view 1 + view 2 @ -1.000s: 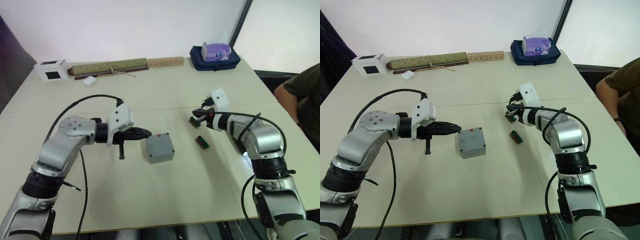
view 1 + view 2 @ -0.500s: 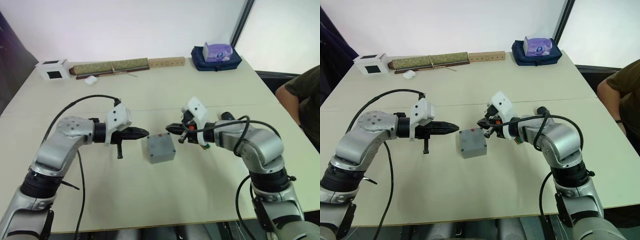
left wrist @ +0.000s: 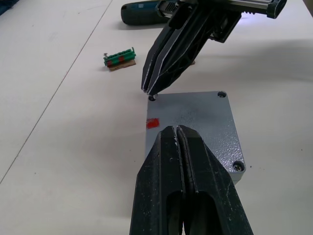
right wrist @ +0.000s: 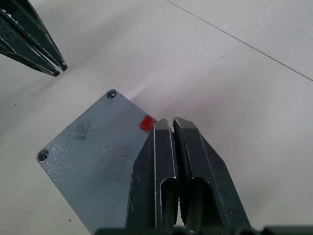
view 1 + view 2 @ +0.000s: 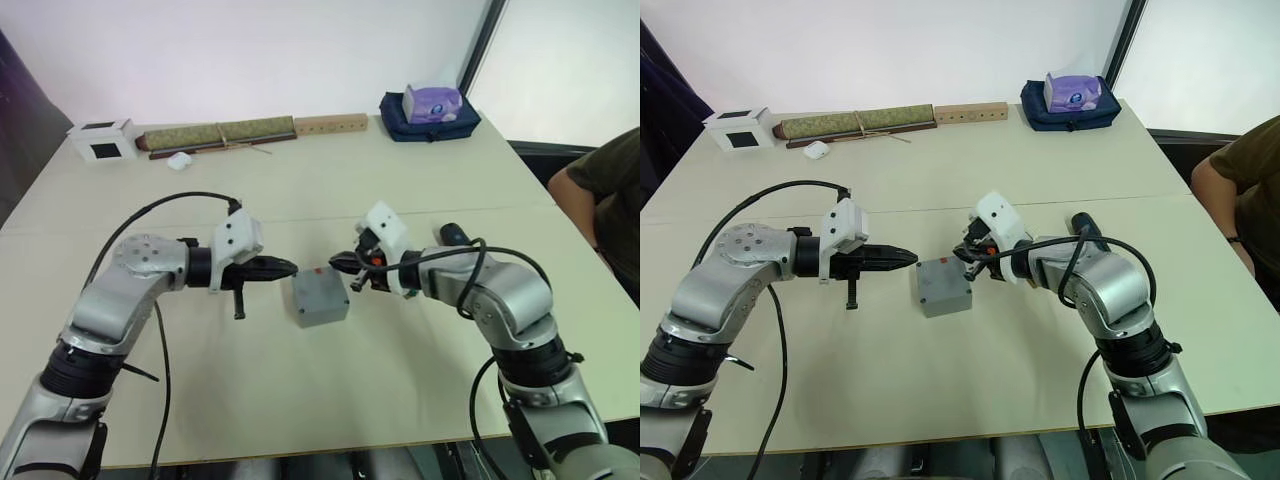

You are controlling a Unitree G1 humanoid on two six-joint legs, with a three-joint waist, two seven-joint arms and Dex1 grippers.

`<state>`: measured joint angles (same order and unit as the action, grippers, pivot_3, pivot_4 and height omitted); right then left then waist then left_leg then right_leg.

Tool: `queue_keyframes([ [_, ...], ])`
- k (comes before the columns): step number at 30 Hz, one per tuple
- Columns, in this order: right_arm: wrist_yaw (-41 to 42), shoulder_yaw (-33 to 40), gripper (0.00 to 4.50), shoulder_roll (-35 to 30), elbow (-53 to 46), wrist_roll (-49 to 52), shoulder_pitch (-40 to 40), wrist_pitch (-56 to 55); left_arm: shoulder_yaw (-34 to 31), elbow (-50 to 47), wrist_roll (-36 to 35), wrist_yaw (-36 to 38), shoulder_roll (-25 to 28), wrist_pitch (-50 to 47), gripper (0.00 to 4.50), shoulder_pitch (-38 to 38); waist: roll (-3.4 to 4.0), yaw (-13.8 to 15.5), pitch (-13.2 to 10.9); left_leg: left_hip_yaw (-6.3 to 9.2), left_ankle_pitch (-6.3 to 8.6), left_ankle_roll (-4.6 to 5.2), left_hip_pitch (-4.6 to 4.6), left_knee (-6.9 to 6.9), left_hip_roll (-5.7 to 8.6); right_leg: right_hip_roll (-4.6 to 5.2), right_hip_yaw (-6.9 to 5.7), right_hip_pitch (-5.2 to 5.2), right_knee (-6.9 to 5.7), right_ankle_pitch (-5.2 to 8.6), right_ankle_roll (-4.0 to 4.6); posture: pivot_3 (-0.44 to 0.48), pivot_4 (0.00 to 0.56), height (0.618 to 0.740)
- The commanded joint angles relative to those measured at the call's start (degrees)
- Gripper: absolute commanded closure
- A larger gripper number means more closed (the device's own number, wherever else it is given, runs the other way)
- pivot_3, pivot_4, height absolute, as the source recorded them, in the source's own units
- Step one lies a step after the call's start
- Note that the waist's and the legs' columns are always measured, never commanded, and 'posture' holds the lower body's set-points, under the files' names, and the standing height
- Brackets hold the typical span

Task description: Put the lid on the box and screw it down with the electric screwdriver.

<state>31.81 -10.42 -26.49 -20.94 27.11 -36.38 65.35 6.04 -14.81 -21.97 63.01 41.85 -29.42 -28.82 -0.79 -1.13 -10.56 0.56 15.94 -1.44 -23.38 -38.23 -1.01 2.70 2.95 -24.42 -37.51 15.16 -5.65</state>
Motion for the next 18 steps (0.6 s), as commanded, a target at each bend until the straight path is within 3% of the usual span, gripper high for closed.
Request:
queue_keyframes([
  [1, -0.05, 0.29, 4.46, 0.02, -0.45, -0.42, -0.95, -1.6, -0.67, -1.5, -0.27, 0.07, 0.55, 0.88, 4.5, 0.05, 0.0, 0.01, 0.0, 0.0, 0.0, 0.0, 0.0, 0.0, 0.0, 0.0, 0.0, 0.0, 0.0, 0.0, 0.0, 0.0, 0.15, 0.74],
  [18, 2.28, -2.07, 4.46, -1.77, 2.96, -3.15, 0.86, -5.38, -0.46, -1.88, -0.05, -0.08, 0.43, 1.12, 4.5, 0.34, 0.0, 0.02, 0.0, 0.0, 0.0, 0.0, 0.0, 0.0, 0.0, 0.0, 0.0, 0.0, 0.0, 0.0, 0.0, 0.0, 0.15, 0.74],
])
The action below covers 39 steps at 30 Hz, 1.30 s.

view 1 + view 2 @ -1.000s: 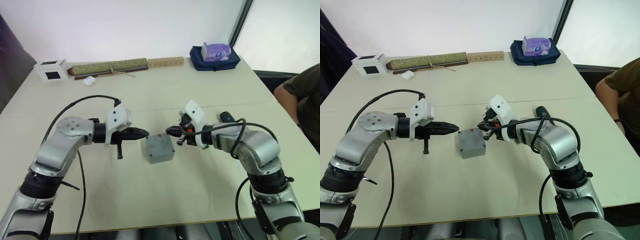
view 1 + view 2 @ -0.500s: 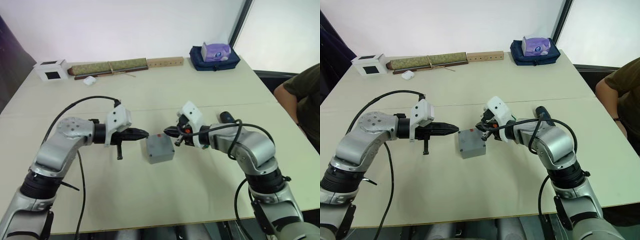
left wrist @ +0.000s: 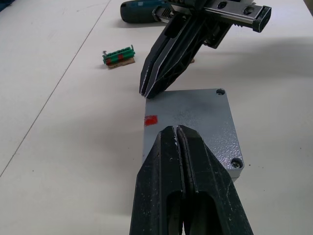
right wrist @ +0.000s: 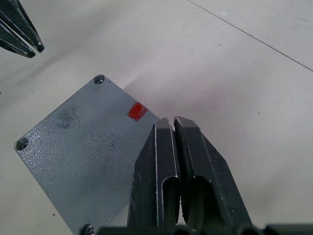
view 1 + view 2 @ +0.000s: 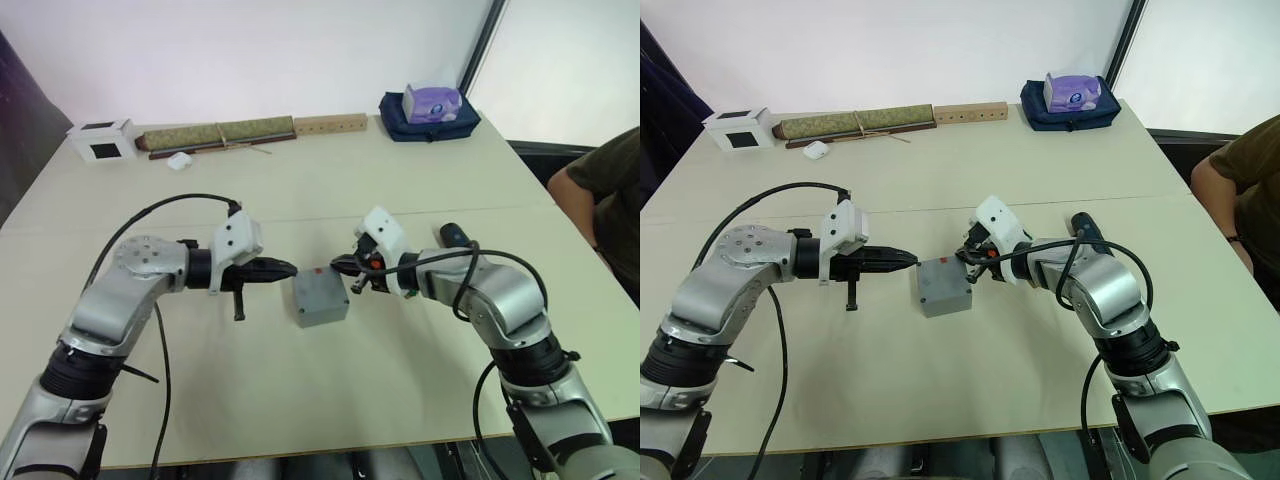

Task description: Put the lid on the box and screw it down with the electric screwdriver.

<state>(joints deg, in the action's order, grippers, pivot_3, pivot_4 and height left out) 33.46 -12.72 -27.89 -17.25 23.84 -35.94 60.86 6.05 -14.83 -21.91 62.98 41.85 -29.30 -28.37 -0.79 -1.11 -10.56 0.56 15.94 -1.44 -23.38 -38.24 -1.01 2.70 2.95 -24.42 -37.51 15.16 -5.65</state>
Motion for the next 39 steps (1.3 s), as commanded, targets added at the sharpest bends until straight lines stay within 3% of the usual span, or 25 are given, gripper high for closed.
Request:
queue_keyframes([
  [1, 0.79, 0.09, 4.46, -0.34, -0.74, 0.06, 0.68, -0.89, -0.47, -1.92, -0.14, -0.1, 0.41, 0.95, 4.5, -0.09, 0.0, 0.0, 0.0, 0.0, 0.0, 0.0, 0.0, 0.0, 0.0, 0.0, 0.0, 0.0, 0.0, 0.0, 0.0, 0.0, 0.15, 0.74],
  [3, 0.97, -0.27, 4.46, -0.38, -0.74, -0.24, 1.17, -1.06, -0.44, -2.05, -0.18, -0.08, 0.42, 0.91, 4.5, -0.04, 0.0, 0.02, 0.0, 0.0, 0.0, 0.0, 0.0, 0.0, 0.0, 0.0, 0.0, 0.0, 0.0, 0.0, 0.0, 0.0, 0.15, 0.74],
  [6, 1.34, -0.27, 3.68, -0.77, -1.0, -0.27, 1.42, -0.9, -0.39, -2.33, -0.23, -0.12, 0.39, 0.86, 4.5, 0.1, 0.0, 0.02, 0.0, 0.0, 0.0, 0.0, 0.0, 0.0, 0.0, 0.0, 0.0, 0.0, 0.0, 0.0, 0.0, 0.0, 0.15, 0.74],
  [11, 2.29, 1.99, 1.45, -2.2, -2.78, 1.08, 0.26, 0.73, -0.31, -3.08, -0.37, -0.41, 0.08, 0.67, 4.5, 0.3, 0.0, 0.02, 0.0, 0.0, 0.0, 0.0, 0.0, 0.0, 0.0, 0.0, 0.0, 0.0, 0.0, 0.0, 0.0, 0.0, 0.15, 0.74],
  [15, 2.83, 5.5, 0.11, -4.59, -5.01, 2.97, -1.87, 3.46, -0.13, -3.57, -0.63, -0.71, -0.56, 0.66, 4.5, 0.11, 0.0, 0.09, 0.0, 0.0, 0.0, 0.0, 0.0, 0.0, 0.0, 0.01, 0.0, 0.0, 0.0, 0.0, 0.0, 0.0, 0.15, 0.74],
  [18, 4.96, 9.33, 0.11, -11.99, -5.92, 3.8, -4.67, 6.94, 0.32, -4.28, -1.07, -0.9, -1.53, 0.74, 4.5, -0.21, 0.04, 0.28, -0.02, -0.01, 0.0, 0.0, 0.0, 0.0, 0.0, 0.02, 0.0, 0.0, 0.0, 0.0, 0.0, 0.0, 0.15, 0.74],
  [20, 7.61, 9.15, 0.11, -20.76, -2.59, 1.97, -6.75, 7.65, 0.61, -4.59, -1.42, -0.75, -2.5, 0.93, 4.5, -0.55, 0.03, 0.54, -0.02, 0.0, 0.0, 0.0, -0.01, 0.0, 0.02, 0.06, -0.01, 0.01, 0.02, 0.0, 0.0, 0.0, 0.15, 0.74],
  [22, 11.11, 6.44, 0.11, -27.99, 2.93, -0.19, -8.66, 6.28, 0.97, -4.42, -1.53, -0.64, -3.37, 1.25, 4.5, -0.96, 0.02, 0.5, -0.01, 0.0, 0.0, 0.0, -0.02, -0.02, 0.06, 0.11, -0.04, 0.07, 0.09, 0.0, 0.0, 0.0, 0.15, 0.74],
  [25, 14.97, 0.64, 0.11, -33.36, 10.47, -3.28, -12.17, 6.3, 1.71, -3.85, -1.2, -0.7, -4.47, 1.86, 4.5, -1.53, 0.01, 0.04, -0.01, -0.06, 0.0, 0.0, 0.02, -0.02, 0.05, 0.09, 0.0, 0.1, 0.14, 0.0, 0.0, 0.0, 0.15, 0.74],
  [30, 21.55, -10.37, 0.11, -35.6, 21.65, -8.71, -18.21, 8.55, 2.68, -2.84, -0.51, -1.32, -6.41, 3.08, 4.5, -2.06, 0.06, -0.95, -0.02, -0.06, 0.0, 0.01, 0.08, 0.04, -0.03, -0.05, 0.05, 0.05, 0.07, 0.0, 0.01, 0.0, 0.15, 0.74],
  [39, 25.91, -19.85, 0.11, -31.16, 33.87, -14.29, -22.35, 10.84, 2.76, -3.89, -0.06, -3.32, -7.19, 3.45, 4.5, -0.84, 0.06, -1.07, -0.02, -0.06, 0.0, 0.01, 0.02, 0.02, 0.01, 0.04, 0.05, 0.02, 0.09, 0.0, 0.0, 0.0, 0.15, 0.74],
])
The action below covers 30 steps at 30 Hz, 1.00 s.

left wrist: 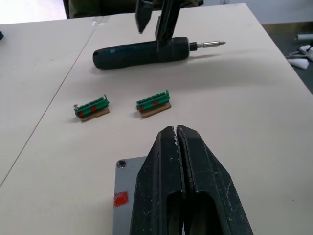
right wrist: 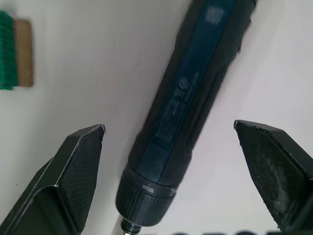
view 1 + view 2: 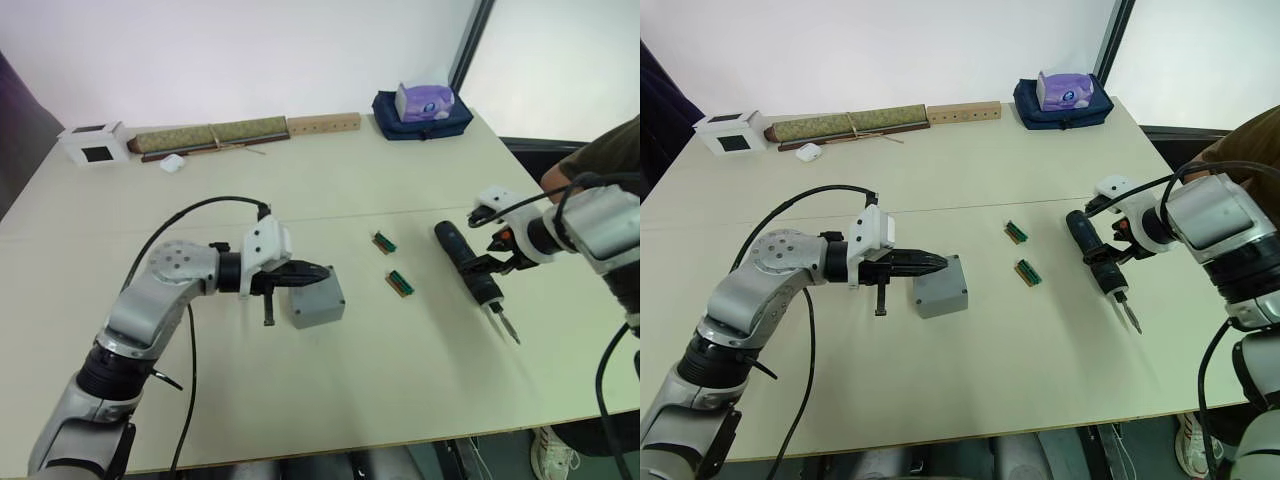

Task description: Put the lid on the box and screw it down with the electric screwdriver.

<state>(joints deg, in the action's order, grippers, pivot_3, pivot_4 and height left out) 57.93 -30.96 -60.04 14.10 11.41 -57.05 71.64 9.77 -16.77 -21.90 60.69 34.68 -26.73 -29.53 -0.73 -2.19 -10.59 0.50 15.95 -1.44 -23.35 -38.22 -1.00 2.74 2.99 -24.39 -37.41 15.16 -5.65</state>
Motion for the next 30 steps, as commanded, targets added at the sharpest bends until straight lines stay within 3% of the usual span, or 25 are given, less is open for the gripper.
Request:
queue_keyframes([
  [1, 1.97, -2.05, 0.11, 2.1, 3.53, -1.87, -1.5, 0.49, -1.2, -2.41, -0.2, -1.4, 0.1, 0.67, 4.5, 0.69, 0.0, 0.01, 0.0, 0.0, 0.0, 0.0, 0.0, 0.0, 0.0, 0.0, 0.0, 0.0, 0.0, 0.0, 0.0, 0.0, 0.15, 0.74],
  [7, 2.67, -3.05, 0.11, 6.75, 9.87, -3.31, -2.85, 1.65, -1.46, -3.69, -0.17, -2.39, 1.06, 0.29, 4.5, 1.69, 0.0, -0.04, 0.0, 0.0, 0.0, 0.0, 0.0, 0.0, 0.0, 0.0, 0.0, -0.01, -0.04, 0.0, 0.0, 0.0, 0.15, 0.74],
  [8, 2.74, -3.0, 0.58, 7.28, 10.7, -3.43, -3.04, 1.7, -1.49, -3.74, -0.08, -2.43, 1.28, 0.32, 4.5, 1.77, 0.0, -0.03, 0.0, 0.01, 0.0, -0.01, 0.0, -0.01, 0.0, 0.0, 0.0, -0.01, -0.04, 0.0, 0.0, 0.0, 0.15, 0.74],
  [10, 2.72, -2.63, 0.96, 8.06, 11.76, -3.78, -3.43, 1.58, -1.62, -3.94, -0.35, -2.5, 1.66, 0.21, 4.5, 1.89, 0.0, -0.03, 0.0, 0.01, 0.0, -0.01, 0.0, -0.02, 0.0, 0.0, 0.0, -0.01, -0.05, -0.01, 0.0, 0.0, 0.15, 0.74],
  [13, 3.04, -2.06, 2.14, 8.61, 12.13, -4.06, -3.94, 1.63, -1.79, -4.2, -0.6, -2.51, 2.25, -0.01, 4.5, 1.9, 0.0, -0.02, 0.0, 0.01, 0.0, -0.01, 0.0, -0.02, 0.0, 0.0, -0.01, -0.01, -0.05, 0.0, 0.0, 0.0, 0.15, 0.74],
  [15, 3.07, -1.5, 2.68, 8.7, 12.03, -4.12, -4.15, 1.7, -1.92, -4.22, -0.64, -2.42, 2.53, -0.11, 4.5, 1.8, 0.0, -0.09, 0.0, 0.02, 0.0, -0.01, 0.0, -0.02, 0.0, -0.01, -0.01, -0.01, -0.05, 0.0, 0.0, 0.0, 0.15, 0.74],
  [19, 2.58, -0.03, 2.7, 8.73, 11.38, -4.25, -4.4, 1.8, -1.98, -3.9, -0.66, -2.25, 3.13, 0.06, 4.5, 1.64, 0.0, -0.2, 0.0, 0.02, 0.0, -0.01, 0.0, -0.01, 0.0, -0.02, -0.01, -0.01, -0.06, 0.0, 0.0, 0.0, 0.15, 0.74],
  [21, 2.02, 3.0, 2.7, 6.55, 4.67, -4.4, -2.71, -4.02, -2.48, -3.08, -0.55, -2.0, 3.84, 0.07, 4.5, 1.26, 0.03, -0.22, -0.01, 0.01, 0.0, -0.01, 0.0, -0.01, 0.0, -0.02, 0.0, -0.02, -0.06, 0.0, 0.0, 0.0, 0.15, 0.74],
  [24, 0.71, 16.6, 2.7, 9.24, -9.2, 2.93, 0.22, -6.34, -3.1, -1.89, -0.49, -1.67, 4.97, -0.08, 4.5, 1.09, 0.21, -0.37, -0.13, 0.0, 0.0, -0.01, -0.06, 0.0, 0.0, -0.02, 0.01, -0.13, -0.08, 0.0, 0.0, 0.0, 0.15, 0.74],
  [28, -3.31, 26.05, 2.7, 13.79, -16.57, 6.9, 3.5, -7.55, -3.13, -1.35, -0.49, -1.01, 5.63, 0.18, 4.5, 1.39, 0.2, -0.23, -0.12, 0.04, 0.0, -0.01, -0.04, 0.05, -0.03, -0.1, 0.04, -0.18, -0.17, 0.0, 0.0, 0.0, 0.15, 0.74],
  [30, -8.85, 34.21, 2.7, 22.08, -23.79, 10.82, 5.42, -12.47, -2.87, -0.18, -0.24, -0.52, 5.68, 0.27, 4.5, 1.48, 0.12, 0.18, -0.1, 0.08, 0.0, -0.01, -0.05, 0.02, -0.04, -0.09, -0.01, -0.16, -0.18, 0.0, 0.0, 0.0, 0.15, 0.74],
])
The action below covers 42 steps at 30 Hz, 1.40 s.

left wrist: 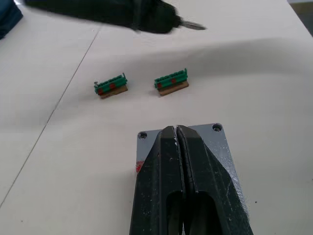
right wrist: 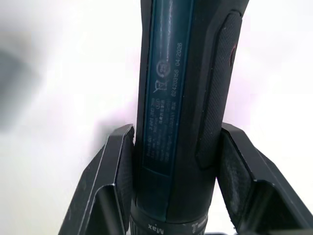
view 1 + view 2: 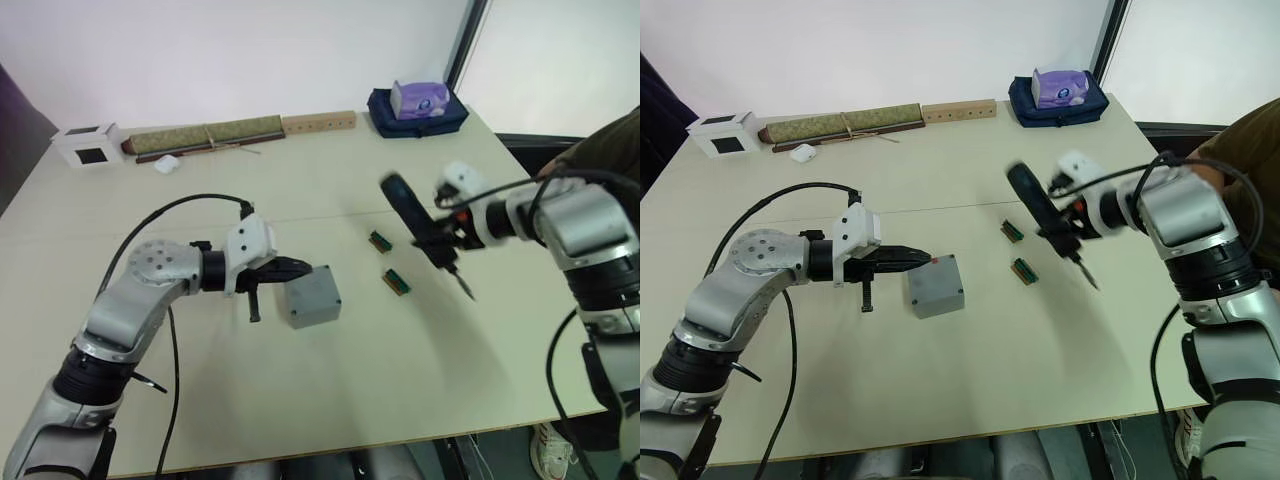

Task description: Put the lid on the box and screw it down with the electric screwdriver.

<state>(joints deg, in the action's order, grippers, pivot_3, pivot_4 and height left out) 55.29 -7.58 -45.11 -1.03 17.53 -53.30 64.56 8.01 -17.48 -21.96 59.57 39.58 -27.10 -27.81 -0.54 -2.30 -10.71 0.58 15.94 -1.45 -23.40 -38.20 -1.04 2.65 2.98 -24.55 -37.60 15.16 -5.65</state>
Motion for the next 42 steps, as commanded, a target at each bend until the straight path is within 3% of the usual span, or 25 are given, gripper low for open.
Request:
queue_keyframes([
  [1, -9.06, 13.5, 2.7, 10.77, -11.16, 6.0, 2.22, -6.41, -1.05, 1.35, -0.04, 0.91, 0.84, 0.88, 4.5, -0.26, -0.09, 0.29, 0.03, 0.03, 0.0, 0.0, 0.0, -0.03, 0.01, 0.02, -0.04, 0.06, 0.01, 0.0, 0.0, 0.0, 0.15, 0.74],
  [5, -19.05, 17.59, 2.7, 25.96, -20.24, 8.33, 8.43, -16.06, 0.91, 4.84, 1.03, 2.3, 0.43, 1.83, 4.5, 0.02, -0.08, 0.34, 0.03, -0.01, -0.01, -0.01, 0.0, -0.05, 0.04, 0.06, 0.0, 0.06, -0.05, -0.01, -0.01, 0.0, 0.15, 0.74],
  [10, -21.44, 15.62, 2.7, 32.38, -23.42, 9.8, 14.46, -24.01, 2.35, 8.27, 2.04, 1.85, -2.11, 2.63, 4.5, -1.06, -0.09, 1.42, 0.03, -0.05, -0.07, -0.12, -0.03, -0.09, 0.12, 0.19, -0.02, 0.08, -0.04, -0.01, -0.02, 0.0, 0.15, 0.74],
  [23, -23.71, 6.08, 2.7, 34.09, -23.18, 4.66, 24.66, -37.93, 4.15, 12.23, 5.03, 2.16, -4.31, 3.69, 4.5, -0.45, -0.1, 1.14, 0.04, 0.01, -0.09, -0.15, 0.05, -0.06, 0.08, 0.07, -0.01, 0.09, -0.08, -0.05, -0.06, 0.0, 0.15, 0.74],
  [42, -24.63, 4.35, 2.7, 31.95, -21.35, 2.78, 27.83, -42.9, 4.32, 12.21, 6.07, 3.24, -3.77, 4.17, 4.5, -0.3, -0.1, 1.17, 0.05, 0.01, -0.09, -0.16, 0.07, -0.07, 0.08, 0.08, -0.01, 0.12, -0.09, -0.05, -0.06, 0.0, 0.15, 0.74],
])
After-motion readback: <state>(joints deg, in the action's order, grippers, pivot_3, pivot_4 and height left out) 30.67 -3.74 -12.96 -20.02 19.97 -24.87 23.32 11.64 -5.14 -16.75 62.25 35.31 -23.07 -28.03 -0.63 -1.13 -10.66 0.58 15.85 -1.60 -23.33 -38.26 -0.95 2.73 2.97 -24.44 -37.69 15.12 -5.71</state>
